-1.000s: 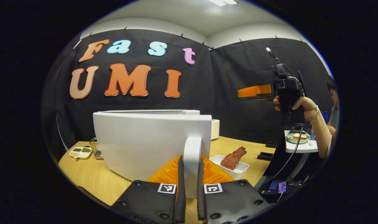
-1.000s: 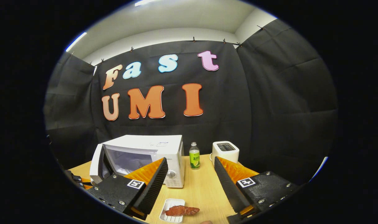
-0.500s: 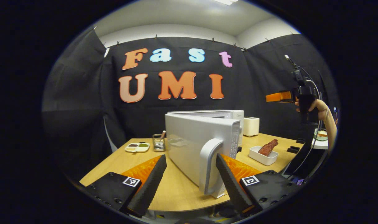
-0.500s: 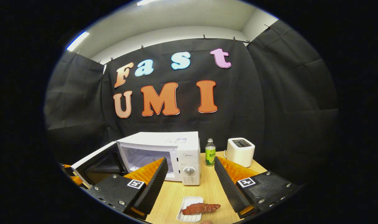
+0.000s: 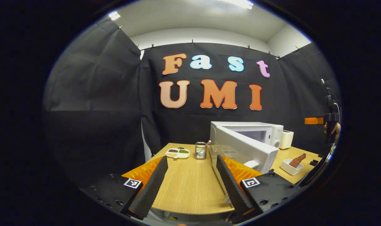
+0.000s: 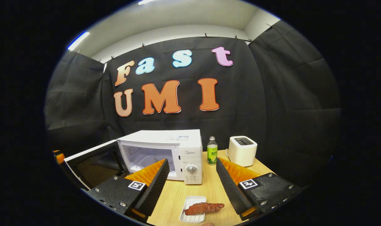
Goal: Open the microwave oven with the left hand, put the food in, and close the microwave oven.
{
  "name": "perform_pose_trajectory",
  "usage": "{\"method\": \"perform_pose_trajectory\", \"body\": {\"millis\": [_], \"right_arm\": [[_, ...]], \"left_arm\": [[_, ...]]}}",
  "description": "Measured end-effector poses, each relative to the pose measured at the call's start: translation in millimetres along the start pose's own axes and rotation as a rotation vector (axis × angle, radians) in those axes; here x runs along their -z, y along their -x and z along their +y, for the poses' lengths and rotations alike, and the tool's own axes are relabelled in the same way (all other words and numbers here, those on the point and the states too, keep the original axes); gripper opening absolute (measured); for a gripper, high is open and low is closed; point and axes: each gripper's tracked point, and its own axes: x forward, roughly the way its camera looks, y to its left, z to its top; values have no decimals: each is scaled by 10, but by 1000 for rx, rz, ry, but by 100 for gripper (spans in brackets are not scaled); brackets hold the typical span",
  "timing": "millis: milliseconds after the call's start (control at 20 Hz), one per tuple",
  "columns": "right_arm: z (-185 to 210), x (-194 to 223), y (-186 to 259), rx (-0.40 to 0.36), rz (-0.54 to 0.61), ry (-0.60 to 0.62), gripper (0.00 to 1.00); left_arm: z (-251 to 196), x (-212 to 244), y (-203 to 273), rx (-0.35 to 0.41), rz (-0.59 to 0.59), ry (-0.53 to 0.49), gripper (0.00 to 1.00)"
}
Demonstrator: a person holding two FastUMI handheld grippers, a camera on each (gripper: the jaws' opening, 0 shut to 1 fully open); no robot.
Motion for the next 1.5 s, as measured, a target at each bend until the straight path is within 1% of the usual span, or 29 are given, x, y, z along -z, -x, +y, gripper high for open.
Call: {"method": "perform_pose_trajectory", "body": {"millis": [50, 100, 150, 300, 350, 450, 500, 550, 700, 800, 850, 950, 1100, 1150, 1200, 1300, 1350, 1400, 1450, 1500], "right_arm": [[-53, 28, 3, 6, 1, -23, 93], [-106, 61, 2, 12, 3, -51, 93], [-184, 116, -1, 23, 8, -82, 93], [-409, 321, 1, 42, 16, -188, 93], [-484, 439, -6, 53, 34, -225, 93], [-644, 699, -31, 87, 70, -296, 95], [-723, 834, -32, 104, 90, -335, 95], [-780, 964, -40, 117, 111, -381, 95], [-842, 1415, -79, 156, 187, -513, 95], [-800, 1668, -103, 159, 235, -590, 90], [-736, 1723, -98, 147, 252, -626, 81], [-640, 1887, -124, 136, 289, -657, 71], [-567, 2029, -161, 120, 328, -678, 59], [-567, 2026, -150, 116, 330, -691, 49], [-590, 2012, -167, 119, 322, -706, 31], [-537, 1975, -148, 104, 309, -730, 27], [-522, 1936, -167, 94, 297, -747, 22], [-501, 1903, -164, 86, 295, -761, 20], [-477, 1871, -180, 86, 292, -757, 16], [-449, 1863, -203, 86, 288, -729, 14]], "left_arm": [[55, -42, -80, -11, -5, 5, 100], [104, -82, -158, -20, -6, 10, 97], [158, -119, -234, -31, -7, 13, 100], [317, -150, -473, -76, -1, 31, 97], [327, -153, -546, -80, 2, 42, 99], [363, -141, -666, -98, 5, 44, 99], [403, -126, -724, -108, 3, 39, 97], [414, -133, -771, -114, -1, 37, 99], [441, -105, -853, -130, -2, 43, 99], [457, -60, -870, -140, 5, 54, 99], [452, -49, -863, -141, 11, 55, 99], [490, -22, -863, -161, 17, 48, 99], [528, 42, -882, -174, 28, 40, 99], [540, 77, -878, -173, 33, 38, 99], [541, 107, -866, -171, 38, 37, 99], [535, 116, -872, -169, 44, 38, 99], [537, 109, -875, -169, 43, 40, 97], [548, 119, -878, -168, 42, 37, 99], [565, 125, -874, -175, 44, 33, 99], [583, 125, -879, -177, 45, 32, 100]]}}
